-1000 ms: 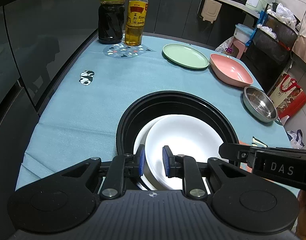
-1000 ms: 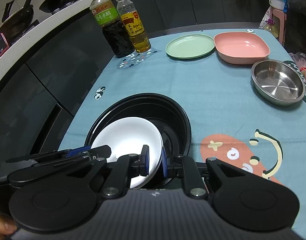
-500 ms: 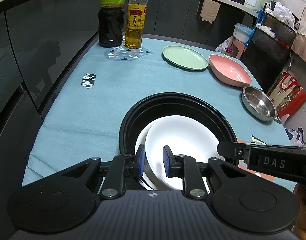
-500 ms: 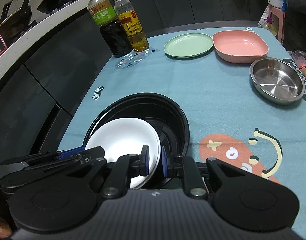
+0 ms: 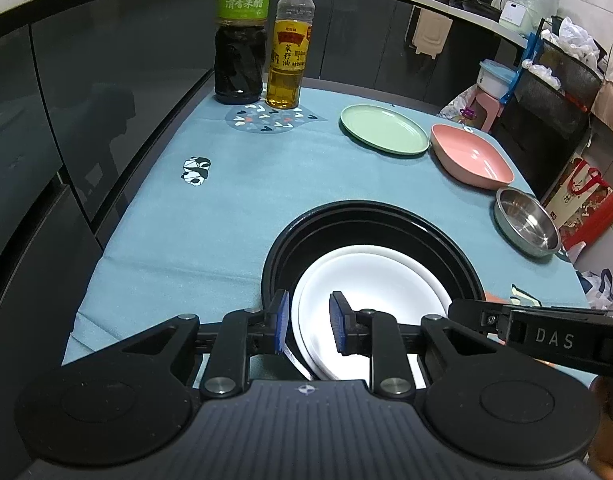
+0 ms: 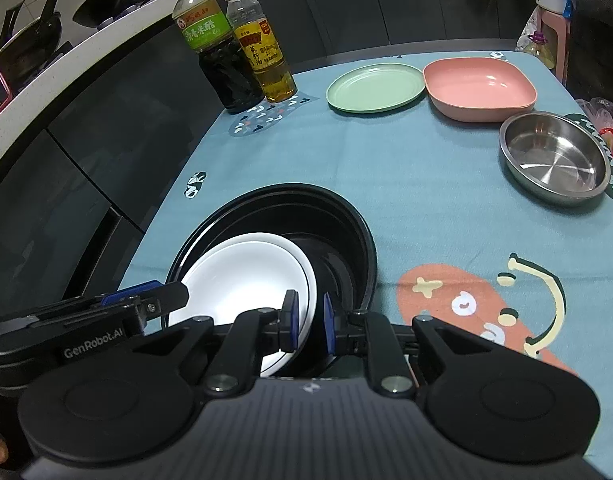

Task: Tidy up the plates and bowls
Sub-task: 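Lift both grippers away from the bowls toward the light green plate, then close both grippers on the rim of the light green plate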

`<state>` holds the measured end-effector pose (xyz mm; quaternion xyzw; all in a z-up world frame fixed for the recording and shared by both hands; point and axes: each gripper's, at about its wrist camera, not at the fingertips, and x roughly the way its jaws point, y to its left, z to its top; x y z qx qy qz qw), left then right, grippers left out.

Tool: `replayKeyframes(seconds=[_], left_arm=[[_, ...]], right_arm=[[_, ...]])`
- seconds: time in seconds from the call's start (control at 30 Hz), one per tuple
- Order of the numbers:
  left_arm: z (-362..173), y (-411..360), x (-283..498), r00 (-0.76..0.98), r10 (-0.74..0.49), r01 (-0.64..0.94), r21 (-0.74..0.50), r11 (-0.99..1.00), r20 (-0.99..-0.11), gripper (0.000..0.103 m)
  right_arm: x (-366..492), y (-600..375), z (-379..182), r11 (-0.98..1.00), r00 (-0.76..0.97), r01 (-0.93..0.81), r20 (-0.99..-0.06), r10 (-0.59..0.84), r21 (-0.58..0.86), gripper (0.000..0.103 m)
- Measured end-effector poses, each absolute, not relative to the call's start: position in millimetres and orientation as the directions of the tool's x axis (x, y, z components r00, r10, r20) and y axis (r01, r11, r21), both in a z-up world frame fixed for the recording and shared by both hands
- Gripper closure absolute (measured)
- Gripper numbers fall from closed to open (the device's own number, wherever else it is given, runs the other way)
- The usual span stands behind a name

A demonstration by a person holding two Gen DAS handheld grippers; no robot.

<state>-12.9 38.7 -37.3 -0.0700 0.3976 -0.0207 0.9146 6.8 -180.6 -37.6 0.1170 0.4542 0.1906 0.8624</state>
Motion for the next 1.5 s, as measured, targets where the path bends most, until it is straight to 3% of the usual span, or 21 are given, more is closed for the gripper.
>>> replayKeyframes(seconds=[0.53, 1.1, 1.3, 1.5], left_arm=[[-9, 53, 6, 0.737, -0.071, -0.053, -0.163, 0.985, -0.672, 0.081], [-13, 30, 121, 0.722, -0.14, 0.049, -0.151, 0.987, -0.677, 0.077], [-21, 26, 165, 0.685, -0.181, 0.044, -0.207, 0.977, -0.706, 0.077], [-30, 19, 209, 0.661, -0.216, 0.052, -0.244, 0.968, -0.718, 0.077]], right_arm=[[22, -201, -22, 0.913, 0.568, -0.19, -0.718, 0.403, 0.362, 0.101], [116, -220, -9, 0.925, 0.603, -0.145, -0.71, 0.364, 0.351, 0.101], [172, -230, -8, 0.899, 0.584, -0.153, -0.697, 0.417, 0.41, 0.088], [232, -232, -17, 0.921, 0.571, -0.126, -0.732, 0.372, 0.37, 0.086]])
